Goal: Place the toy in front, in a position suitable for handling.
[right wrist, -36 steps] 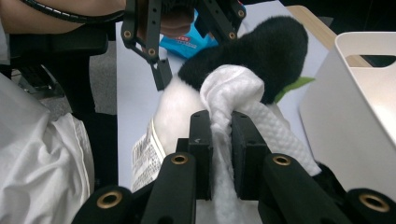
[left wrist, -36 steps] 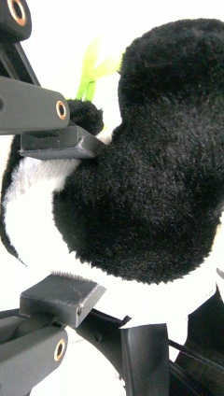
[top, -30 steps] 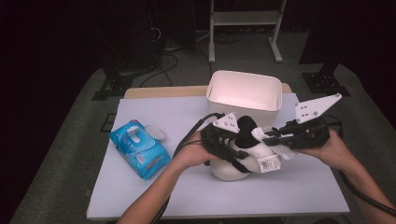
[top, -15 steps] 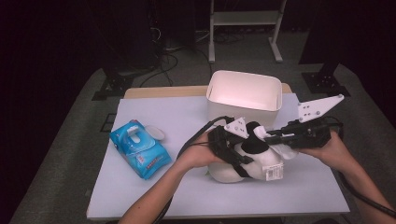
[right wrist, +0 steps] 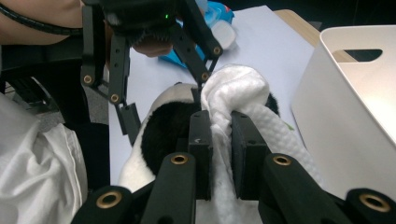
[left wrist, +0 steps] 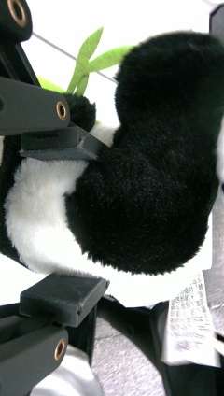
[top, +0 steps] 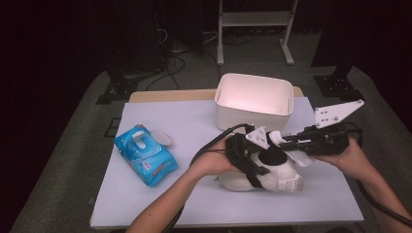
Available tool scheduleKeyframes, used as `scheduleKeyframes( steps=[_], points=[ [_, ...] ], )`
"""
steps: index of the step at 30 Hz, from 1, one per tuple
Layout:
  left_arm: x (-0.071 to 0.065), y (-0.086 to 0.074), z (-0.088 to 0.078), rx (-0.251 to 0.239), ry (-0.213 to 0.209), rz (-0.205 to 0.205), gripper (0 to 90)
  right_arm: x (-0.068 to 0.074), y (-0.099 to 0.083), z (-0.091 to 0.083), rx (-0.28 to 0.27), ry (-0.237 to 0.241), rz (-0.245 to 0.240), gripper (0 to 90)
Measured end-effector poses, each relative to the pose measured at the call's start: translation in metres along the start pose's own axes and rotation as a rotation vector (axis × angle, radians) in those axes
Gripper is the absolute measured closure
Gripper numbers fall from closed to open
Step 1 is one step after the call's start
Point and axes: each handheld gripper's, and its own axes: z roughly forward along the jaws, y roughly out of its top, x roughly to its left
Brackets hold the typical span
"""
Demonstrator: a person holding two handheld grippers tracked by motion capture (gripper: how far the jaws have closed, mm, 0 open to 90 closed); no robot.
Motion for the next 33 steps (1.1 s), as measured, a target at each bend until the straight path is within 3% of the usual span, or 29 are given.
scheduleKeyframes(
  steps=[3,5,10,14,17,21,23,24,28,31,33],
  points=[
    [0.004,-0.001,0.000,-0.009,0.010,-0.027,41.3,0.000,-0.007,-0.001,0.018,-0.001,0.010,79.4],
    [0.003,0.000,0.004,-0.002,-0.015,-0.021,41.4,0.001,-0.010,-0.001,0.030,0.000,0.012,79.4],
    [0.004,0.009,0.020,0.024,-0.016,-0.021,40.8,0.002,-0.007,-0.001,0.026,0.003,0.003,79.4],
    [0.004,0.013,0.029,0.040,-0.011,-0.018,37.5,0.002,-0.011,0.007,0.068,-0.005,-0.005,79.3],
    [0.004,0.011,0.033,0.031,-0.007,-0.021,34.2,-0.005,-0.027,0.004,0.046,0.008,0.041,79.4],
    [0.006,0.009,0.032,0.054,0.020,-0.021,29.4,-0.014,-0.057,0.001,0.060,-0.034,0.107,79.2],
    [0.007,0.005,0.030,0.059,0.029,-0.029,28.4,-0.019,-0.073,-0.006,0.006,-0.007,0.168,79.3],
    [0.007,0.003,0.029,0.064,0.032,-0.032,27.7,-0.020,-0.077,-0.008,-0.002,-0.005,0.176,79.3],
    [0.008,-0.008,0.026,0.063,0.043,-0.047,27.5,-0.017,-0.079,-0.009,0.010,-0.017,0.174,79.2],
    [0.007,-0.010,0.029,0.087,0.071,-0.029,31.2,-0.013,-0.068,-0.004,0.030,-0.026,0.137,79.0],
    [0.007,-0.011,0.030,0.074,0.069,-0.034,33.4,-0.008,-0.058,0.003,0.040,-0.018,0.104,78.9]
  ],
)
